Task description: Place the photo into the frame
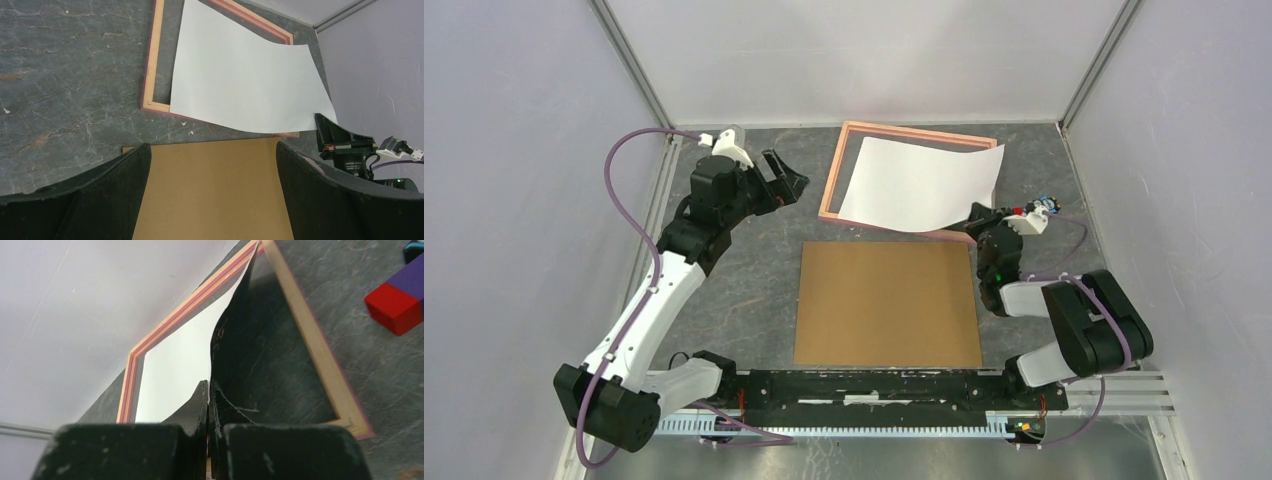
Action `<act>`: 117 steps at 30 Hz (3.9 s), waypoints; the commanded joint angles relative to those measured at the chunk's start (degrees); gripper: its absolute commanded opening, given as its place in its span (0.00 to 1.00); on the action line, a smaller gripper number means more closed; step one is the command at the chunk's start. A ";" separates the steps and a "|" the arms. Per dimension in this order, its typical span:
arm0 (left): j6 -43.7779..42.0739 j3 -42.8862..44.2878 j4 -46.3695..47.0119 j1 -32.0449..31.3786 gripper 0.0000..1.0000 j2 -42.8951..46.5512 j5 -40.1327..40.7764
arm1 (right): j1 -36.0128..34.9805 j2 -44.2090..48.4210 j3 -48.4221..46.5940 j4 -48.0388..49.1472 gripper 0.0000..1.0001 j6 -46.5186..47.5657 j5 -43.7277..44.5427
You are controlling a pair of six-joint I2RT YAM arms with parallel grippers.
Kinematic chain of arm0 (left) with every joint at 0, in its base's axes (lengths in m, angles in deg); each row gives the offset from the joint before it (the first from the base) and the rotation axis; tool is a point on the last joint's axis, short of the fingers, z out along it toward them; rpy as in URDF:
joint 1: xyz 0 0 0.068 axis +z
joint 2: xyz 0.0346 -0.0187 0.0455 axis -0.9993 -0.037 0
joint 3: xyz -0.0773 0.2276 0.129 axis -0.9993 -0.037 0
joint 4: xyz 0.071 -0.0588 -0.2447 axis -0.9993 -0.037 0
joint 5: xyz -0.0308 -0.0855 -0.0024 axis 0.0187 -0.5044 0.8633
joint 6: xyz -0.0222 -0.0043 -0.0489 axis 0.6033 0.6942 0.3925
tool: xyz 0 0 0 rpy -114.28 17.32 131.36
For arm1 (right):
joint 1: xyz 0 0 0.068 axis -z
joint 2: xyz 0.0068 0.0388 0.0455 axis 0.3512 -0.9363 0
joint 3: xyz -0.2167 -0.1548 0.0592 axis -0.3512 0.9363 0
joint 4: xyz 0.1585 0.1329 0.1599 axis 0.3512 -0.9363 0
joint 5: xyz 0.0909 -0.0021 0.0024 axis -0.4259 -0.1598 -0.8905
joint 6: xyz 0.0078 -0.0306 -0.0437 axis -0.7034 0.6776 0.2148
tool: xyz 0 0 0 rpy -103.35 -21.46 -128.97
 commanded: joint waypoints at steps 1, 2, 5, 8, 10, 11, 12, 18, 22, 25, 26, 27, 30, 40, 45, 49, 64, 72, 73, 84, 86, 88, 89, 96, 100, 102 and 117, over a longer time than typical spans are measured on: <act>-3.09 -0.34 2.66 -0.09 1.00 1.93 0.78 | -3.48 -3.95 -3.85 6.01 0.00 3.94 7.06; -3.09 -0.34 2.66 -0.04 1.00 1.96 0.71 | -3.72 -4.42 -4.13 6.58 0.00 4.46 7.21; -2.91 -0.51 2.72 -0.08 1.00 2.21 0.55 | -4.13 -5.35 -5.18 7.28 0.00 6.13 7.78; -2.66 -0.52 2.74 -0.01 1.00 2.44 0.21 | -4.09 -6.49 -6.28 8.56 0.00 8.71 7.42; -2.62 -0.60 2.79 -0.08 1.00 2.53 0.22 | -4.11 -7.66 -6.84 10.33 0.00 10.13 6.21; -2.60 -0.61 2.71 -0.04 1.00 2.45 0.17 | -4.10 -8.11 -7.35 10.81 0.00 10.60 5.70; -2.47 -0.61 2.76 -0.07 1.00 2.45 0.13 | -4.13 -8.64 -7.90 10.88 0.00 11.02 5.01; -1.95 -0.86 3.01 -0.03 1.00 2.31 -0.69 | -4.11 -10.98 -9.40 11.61 0.00 10.66 3.38; -1.72 -0.96 3.06 -0.09 1.00 2.25 -0.98 | -4.12 -12.26 -10.29 12.57 0.00 11.07 1.84; -1.63 -1.04 3.24 -0.09 1.00 2.26 -1.25 | -4.11 -13.51 -10.65 14.37 0.00 10.81 -0.52; -1.51 -1.05 3.20 -0.07 1.00 2.20 -1.37 | -4.20 -14.01 -10.85 15.05 0.00 10.58 -1.35; -1.56 -1.05 3.27 -0.09 1.00 2.27 -1.37 | -4.21 -14.41 -10.96 15.54 0.00 10.47 -2.08; -1.65 -1.05 3.19 -0.03 1.00 2.17 -1.36 | -4.33 -15.27 -11.05 16.71 0.00 9.36 -3.03; -1.20 -1.22 3.44 -0.07 1.00 2.34 -1.96 | -5.51 -16.44 -11.36 18.30 0.00 9.60 -2.51; -1.11 -1.29 3.52 -0.04 1.00 2.40 -2.07 | -5.62 -17.17 -11.84 18.77 0.00 9.57 -3.20; -1.04 -1.31 3.55 -0.03 1.00 2.31 -2.19 | -5.62 -17.32 -11.84 18.66 0.00 9.59 -3.46; -0.76 -1.42 3.79 -0.08 1.00 1.91 -2.81 | -5.97 -11.07 -15.23 -5.84 0.56 8.94 1.87; -0.28 -1.48 3.95 -0.09 1.00 1.92 -3.74 | -4.65 -5.54 -19.28 -30.37 0.95 8.21 7.48; -0.23 -1.55 3.99 -0.14 1.00 1.91 -3.80 | -3.99 -4.70 -19.07 -32.62 0.97 8.24 7.53; 0.69 -1.44 4.50 -0.26 1.00 0.73 -6.10 | 6.20 6.32 -17.03 -36.67 0.98 28.28 -2.34; 1.07 -1.15 4.53 -0.26 1.00 -0.60 -7.79 | 6.62 6.05 -18.00 -37.36 0.98 34.16 -6.92; 1.28 -0.58 4.49 -0.33 1.00 -2.24 -9.94 | 6.92 4.71 -19.08 -37.03 0.98 38.87 -17.26; 1.22 -0.45 4.47 -0.45 1.00 -3.10 -10.71 | 6.86 3.72 -20.39 -37.81 0.98 39.85 -22.96; -3.24 4.03 -5.89 -8.85 1.00 -11.50 -0.09 | 2.67 0.13 -25.73 -47.66 0.97 38.82 -40.02; 3.05 -8.53 -2.32 -11.96 1.00 -5.48 0.58 | -3.02 5.05 -20.19 -51.39 0.97 37.03 -39.53; 5.23 -14.37 -2.57 -11.96 1.00 -1.37 1.13 | -3.31 7.85 -17.28 -53.90 0.97 34.87 -42.08; 12.54 -31.10 -5.99 -11.96 1.00 8.78 8.96 | -2.99 25.33 -5.46 -75.53 0.98 33.98 -33.73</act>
